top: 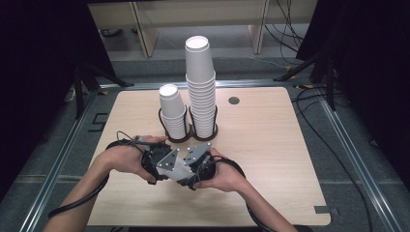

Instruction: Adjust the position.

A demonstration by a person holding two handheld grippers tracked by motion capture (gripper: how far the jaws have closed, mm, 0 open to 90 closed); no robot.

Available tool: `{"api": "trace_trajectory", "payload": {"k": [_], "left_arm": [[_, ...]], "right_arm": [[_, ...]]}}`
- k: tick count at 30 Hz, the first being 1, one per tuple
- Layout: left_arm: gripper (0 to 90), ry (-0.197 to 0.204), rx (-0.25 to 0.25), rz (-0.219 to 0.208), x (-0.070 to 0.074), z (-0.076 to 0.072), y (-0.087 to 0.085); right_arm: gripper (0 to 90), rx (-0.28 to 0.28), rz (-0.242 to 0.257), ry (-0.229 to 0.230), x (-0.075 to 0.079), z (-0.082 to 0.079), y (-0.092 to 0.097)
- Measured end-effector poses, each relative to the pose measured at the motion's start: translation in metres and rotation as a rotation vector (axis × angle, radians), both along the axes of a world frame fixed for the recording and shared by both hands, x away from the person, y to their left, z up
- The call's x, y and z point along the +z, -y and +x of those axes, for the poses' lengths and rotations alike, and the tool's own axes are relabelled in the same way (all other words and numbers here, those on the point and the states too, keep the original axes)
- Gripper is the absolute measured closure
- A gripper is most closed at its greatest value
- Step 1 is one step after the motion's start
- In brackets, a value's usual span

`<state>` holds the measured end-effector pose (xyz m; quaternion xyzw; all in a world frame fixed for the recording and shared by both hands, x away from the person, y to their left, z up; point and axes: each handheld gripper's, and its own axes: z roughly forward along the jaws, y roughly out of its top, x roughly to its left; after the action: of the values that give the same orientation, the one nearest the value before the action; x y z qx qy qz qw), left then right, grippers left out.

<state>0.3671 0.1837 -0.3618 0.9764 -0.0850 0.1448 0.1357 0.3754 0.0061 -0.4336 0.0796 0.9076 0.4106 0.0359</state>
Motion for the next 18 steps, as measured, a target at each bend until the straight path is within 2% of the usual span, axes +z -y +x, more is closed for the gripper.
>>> {"api": "trace_trajectory", "payload": {"k": [2, 3, 4, 5, 6, 8, 9, 10, 11, 13, 14, 16, 17, 18], "left_arm": [[18.4, 0.007, -0.004, -0.011, 0.000, 0.000, -0.001], [18.0, 0.006, -0.004, -0.018, 0.000, 0.001, -0.001], [17.4, 0.001, -0.005, -0.027, 0.000, 0.001, -0.001], [16.9, 0.002, -0.007, -0.042, 0.000, 0.001, -0.001], [16.3, 0.000, -0.008, -0.049, 0.000, 0.001, -0.002], [15.3, -0.006, -0.009, -0.074, 0.000, 0.002, -0.003], [14.9, -0.006, -0.009, -0.085, 0.000, 0.003, -0.004], [14.3, -0.009, -0.015, -0.089, 0.001, 0.003, -0.005], [14.0, -0.015, -0.010, -0.114, 0.000, 0.003, -0.005], [13.0, -0.022, -0.009, -0.135, -0.001, 0.003, -0.007], [12.3, -0.018, -0.013, -0.142, 0.000, 0.004, -0.008], [9.7, -0.025, -0.010, -0.163, 0.000, 0.005, -0.010], [8.6, -0.028, -0.008, -0.173, 0.000, 0.005, -0.011], [8.0, -0.031, -0.007, -0.183, 0.000, 0.006, -0.012]], "right_arm": [[26.8, 0.004, 0.010, 0.019, 0.000, 0.000, 0.001], [26.8, 0.023, 0.016, 0.053, 0.000, 0.002, 0.001], [26.7, 0.031, 0.016, 0.036, -0.001, 0.002, 0.002], [26.7, 0.030, 0.015, 0.058, -0.001, 0.002, 0.002], [26.7, 0.007, 0.015, 0.032, -0.001, -0.001, 0.003], [26.7, 0.003, 0.033, 0.037, -0.002, -0.001, 0.004], [26.7, 0.023, 0.037, 0.090, -0.002, 0.002, 0.005], [26.8, -0.001, 0.040, 0.048, -0.002, -0.001, 0.006], [26.8, 0.002, 0.045, 0.048, -0.002, -0.001, 0.007], [26.9, 0.006, 0.048, 0.059, -0.002, -0.002, 0.008], [26.9, 0.031, 0.055, 0.095, -0.002, 0.001, 0.008], [27.0, 0.039, 0.056, 0.117, -0.003, 0.001, 0.009], [27.0, 0.041, 0.062, 0.116, -0.003, 0.001, 0.009], [27.0, 0.012, 0.055, 0.078, -0.004, -0.002, 0.010]]}}
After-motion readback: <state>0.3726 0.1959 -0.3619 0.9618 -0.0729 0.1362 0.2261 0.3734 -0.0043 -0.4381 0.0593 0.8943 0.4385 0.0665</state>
